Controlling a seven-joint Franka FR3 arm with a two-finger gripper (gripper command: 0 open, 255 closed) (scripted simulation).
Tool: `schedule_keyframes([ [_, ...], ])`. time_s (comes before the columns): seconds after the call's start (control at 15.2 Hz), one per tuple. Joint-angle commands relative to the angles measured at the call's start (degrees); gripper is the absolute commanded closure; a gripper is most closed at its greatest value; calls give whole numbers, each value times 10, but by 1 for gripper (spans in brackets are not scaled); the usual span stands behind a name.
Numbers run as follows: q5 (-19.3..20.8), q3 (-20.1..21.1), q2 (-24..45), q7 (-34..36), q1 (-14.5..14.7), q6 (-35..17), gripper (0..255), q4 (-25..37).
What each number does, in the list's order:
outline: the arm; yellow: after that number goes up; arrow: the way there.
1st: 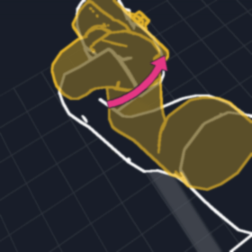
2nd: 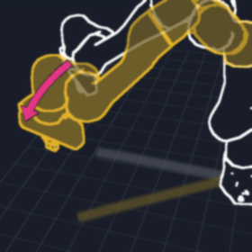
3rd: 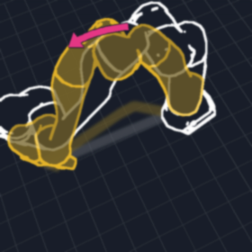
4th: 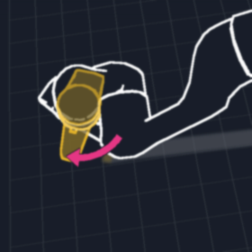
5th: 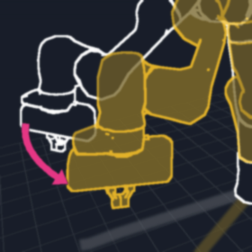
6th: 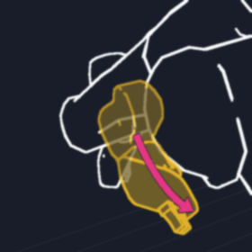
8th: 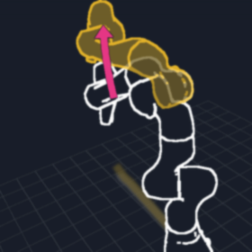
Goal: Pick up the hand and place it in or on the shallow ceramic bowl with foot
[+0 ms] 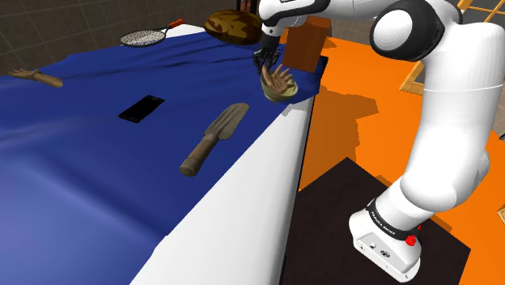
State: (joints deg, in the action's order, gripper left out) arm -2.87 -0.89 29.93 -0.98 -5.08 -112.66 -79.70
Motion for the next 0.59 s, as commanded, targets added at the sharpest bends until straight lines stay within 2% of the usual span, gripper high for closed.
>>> schedule_keyframes([
  [0.0, 0, 0, 3, -1, -1, -14, 255, -11],
  [0.53, -1, 0, 7, -2, -1, -29, 255, -22],
])
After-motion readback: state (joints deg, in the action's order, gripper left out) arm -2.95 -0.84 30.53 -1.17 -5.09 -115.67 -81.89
